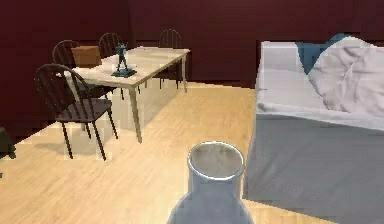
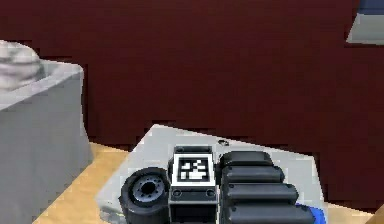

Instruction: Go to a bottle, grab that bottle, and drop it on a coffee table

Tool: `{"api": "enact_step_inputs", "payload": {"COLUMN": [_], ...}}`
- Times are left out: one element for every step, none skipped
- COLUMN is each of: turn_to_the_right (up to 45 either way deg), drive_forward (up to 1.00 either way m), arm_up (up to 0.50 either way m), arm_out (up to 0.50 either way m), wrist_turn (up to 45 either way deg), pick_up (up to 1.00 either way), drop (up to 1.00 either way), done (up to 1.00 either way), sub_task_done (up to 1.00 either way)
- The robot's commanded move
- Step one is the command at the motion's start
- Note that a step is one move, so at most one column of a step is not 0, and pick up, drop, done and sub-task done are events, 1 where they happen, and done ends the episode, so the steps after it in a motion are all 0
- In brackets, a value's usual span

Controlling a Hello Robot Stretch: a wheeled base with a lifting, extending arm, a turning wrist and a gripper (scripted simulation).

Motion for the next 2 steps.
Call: {"api": "enact_step_inputs", "payload": {"turn_to_the_right": [18.0, 0.0], "drive_forward": [0.0, 0.0], "arm_up": [0.0, 0.0], "arm_out": [0.0, 0.48], "wrist_turn": [0.0, 0.0], "pick_up": [0.0, 0.0], "drop": [0.0, 0.0], "done": [0.0, 0.0], "sub_task_done": [0.0, 0.0]}}
